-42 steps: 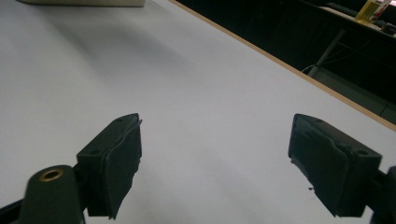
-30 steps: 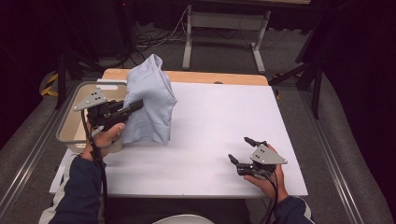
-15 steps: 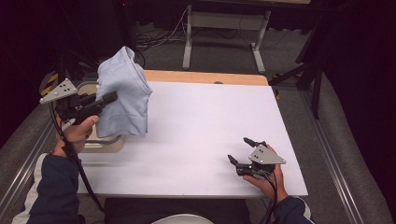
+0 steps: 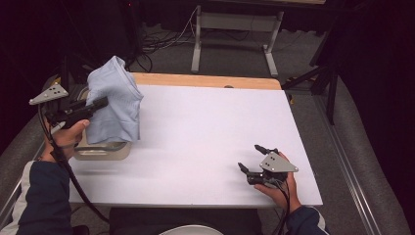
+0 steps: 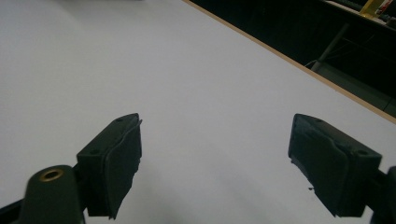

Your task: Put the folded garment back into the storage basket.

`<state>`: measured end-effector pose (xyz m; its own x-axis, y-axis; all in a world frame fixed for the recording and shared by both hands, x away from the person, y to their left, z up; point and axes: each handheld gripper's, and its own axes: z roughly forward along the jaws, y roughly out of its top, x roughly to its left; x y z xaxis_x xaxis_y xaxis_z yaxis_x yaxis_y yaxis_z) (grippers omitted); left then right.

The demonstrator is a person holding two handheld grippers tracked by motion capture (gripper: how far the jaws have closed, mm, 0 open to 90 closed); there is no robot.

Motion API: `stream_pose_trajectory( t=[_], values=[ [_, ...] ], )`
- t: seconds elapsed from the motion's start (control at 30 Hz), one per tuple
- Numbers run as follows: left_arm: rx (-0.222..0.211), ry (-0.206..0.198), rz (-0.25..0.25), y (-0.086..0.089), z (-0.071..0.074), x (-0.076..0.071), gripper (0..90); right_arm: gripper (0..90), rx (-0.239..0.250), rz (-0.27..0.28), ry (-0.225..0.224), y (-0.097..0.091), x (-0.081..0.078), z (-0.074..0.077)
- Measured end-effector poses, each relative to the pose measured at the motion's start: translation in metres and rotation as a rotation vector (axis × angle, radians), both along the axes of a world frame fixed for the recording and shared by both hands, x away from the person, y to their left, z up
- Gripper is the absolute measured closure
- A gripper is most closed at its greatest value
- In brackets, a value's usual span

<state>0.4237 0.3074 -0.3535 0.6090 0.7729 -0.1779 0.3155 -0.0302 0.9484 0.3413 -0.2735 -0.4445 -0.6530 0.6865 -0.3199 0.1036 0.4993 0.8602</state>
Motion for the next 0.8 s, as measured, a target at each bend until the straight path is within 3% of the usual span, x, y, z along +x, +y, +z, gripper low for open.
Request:
stream_pose_trajectory(
  t=[0.47,0.6,0.8],
  values=[
    [0.005,0.064,0.065,0.034,-0.009,0.005,73.9,18.4,-0.008,0.001,0.007,0.002,0.001,-0.002],
    [0.024,0.116,0.064,0.039,-0.016,0.014,73.8,18.4,-0.008,0.003,0.009,0.002,0.001,-0.002],
    [0.094,0.18,0.062,0.035,-0.029,0.027,73.5,18.4,-0.013,0.004,0.011,0.003,0.001,-0.002]
  ],
)
